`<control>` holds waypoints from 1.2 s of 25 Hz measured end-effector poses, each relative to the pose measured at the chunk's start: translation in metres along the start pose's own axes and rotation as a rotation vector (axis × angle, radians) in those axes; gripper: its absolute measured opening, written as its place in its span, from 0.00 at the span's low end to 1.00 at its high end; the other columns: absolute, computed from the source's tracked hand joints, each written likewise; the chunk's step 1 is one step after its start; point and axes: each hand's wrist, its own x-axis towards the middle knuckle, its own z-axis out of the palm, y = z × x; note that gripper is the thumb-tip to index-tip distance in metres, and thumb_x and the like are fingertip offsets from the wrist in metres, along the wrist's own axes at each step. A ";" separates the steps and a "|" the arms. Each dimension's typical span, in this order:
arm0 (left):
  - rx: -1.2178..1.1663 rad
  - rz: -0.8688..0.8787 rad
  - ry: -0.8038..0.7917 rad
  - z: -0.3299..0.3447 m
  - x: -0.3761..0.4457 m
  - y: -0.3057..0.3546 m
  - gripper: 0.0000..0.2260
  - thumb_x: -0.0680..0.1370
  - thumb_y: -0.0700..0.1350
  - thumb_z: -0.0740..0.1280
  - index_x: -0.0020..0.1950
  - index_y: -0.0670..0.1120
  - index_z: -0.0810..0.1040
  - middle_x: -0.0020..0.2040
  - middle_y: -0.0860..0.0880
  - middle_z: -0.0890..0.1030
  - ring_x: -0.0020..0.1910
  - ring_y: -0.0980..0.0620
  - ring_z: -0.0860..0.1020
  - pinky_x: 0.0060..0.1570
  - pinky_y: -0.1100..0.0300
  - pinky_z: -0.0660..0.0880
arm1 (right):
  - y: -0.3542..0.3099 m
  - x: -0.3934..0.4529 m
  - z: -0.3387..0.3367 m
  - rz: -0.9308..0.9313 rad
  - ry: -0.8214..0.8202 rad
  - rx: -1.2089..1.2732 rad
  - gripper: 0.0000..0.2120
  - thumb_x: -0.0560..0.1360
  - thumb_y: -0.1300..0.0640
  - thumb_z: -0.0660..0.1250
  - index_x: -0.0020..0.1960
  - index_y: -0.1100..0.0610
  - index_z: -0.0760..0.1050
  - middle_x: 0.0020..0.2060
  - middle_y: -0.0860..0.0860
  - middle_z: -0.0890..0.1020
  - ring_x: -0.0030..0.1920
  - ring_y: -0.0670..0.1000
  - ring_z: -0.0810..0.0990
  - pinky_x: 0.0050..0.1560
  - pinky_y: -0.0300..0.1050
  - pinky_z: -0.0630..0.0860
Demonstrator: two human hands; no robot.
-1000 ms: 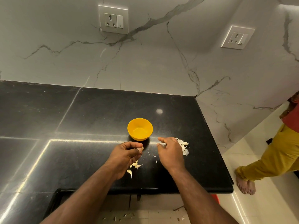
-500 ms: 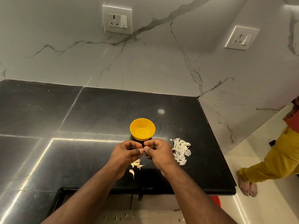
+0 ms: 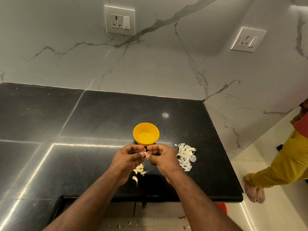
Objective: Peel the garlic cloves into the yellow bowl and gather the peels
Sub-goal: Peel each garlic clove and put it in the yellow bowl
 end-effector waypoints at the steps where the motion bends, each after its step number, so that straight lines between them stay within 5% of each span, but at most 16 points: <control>1: -0.019 -0.010 -0.003 0.000 0.000 0.001 0.09 0.75 0.29 0.69 0.54 0.37 0.80 0.50 0.38 0.85 0.49 0.45 0.84 0.47 0.57 0.80 | 0.000 0.000 -0.001 -0.009 -0.022 -0.018 0.13 0.74 0.66 0.74 0.53 0.51 0.82 0.41 0.50 0.84 0.41 0.45 0.81 0.44 0.38 0.78; 5: -0.021 -0.056 -0.027 -0.002 -0.001 0.004 0.11 0.75 0.31 0.71 0.57 0.38 0.79 0.48 0.40 0.85 0.45 0.46 0.85 0.45 0.57 0.82 | 0.005 0.003 0.000 -0.070 -0.082 -0.145 0.13 0.75 0.63 0.74 0.57 0.52 0.84 0.41 0.45 0.85 0.41 0.41 0.82 0.46 0.36 0.77; 10: -0.005 -0.082 -0.035 -0.003 -0.002 0.006 0.12 0.75 0.32 0.72 0.57 0.37 0.79 0.47 0.40 0.86 0.46 0.46 0.85 0.44 0.57 0.81 | 0.007 0.005 0.002 -0.087 -0.028 -0.196 0.10 0.72 0.62 0.75 0.52 0.52 0.85 0.43 0.46 0.87 0.46 0.45 0.86 0.54 0.48 0.83; 15: 0.005 -0.062 -0.039 -0.002 -0.002 0.004 0.10 0.76 0.32 0.71 0.57 0.37 0.80 0.48 0.40 0.85 0.45 0.47 0.84 0.47 0.57 0.81 | 0.007 0.005 0.003 -0.073 0.001 -0.137 0.10 0.71 0.64 0.77 0.51 0.54 0.86 0.42 0.48 0.87 0.45 0.47 0.86 0.53 0.49 0.83; 26: 0.040 -0.057 -0.047 -0.005 -0.005 0.003 0.09 0.76 0.33 0.71 0.56 0.37 0.82 0.50 0.38 0.86 0.48 0.45 0.85 0.48 0.56 0.81 | 0.006 0.002 0.001 -0.020 -0.015 -0.072 0.07 0.74 0.63 0.75 0.51 0.56 0.85 0.42 0.51 0.87 0.47 0.53 0.86 0.49 0.45 0.83; 30: 0.073 -0.046 -0.023 -0.005 -0.006 0.006 0.07 0.77 0.34 0.70 0.55 0.37 0.82 0.47 0.40 0.86 0.46 0.46 0.85 0.45 0.57 0.81 | 0.001 -0.003 -0.001 -0.001 -0.057 -0.025 0.09 0.74 0.64 0.74 0.52 0.55 0.84 0.44 0.51 0.87 0.44 0.46 0.85 0.43 0.38 0.80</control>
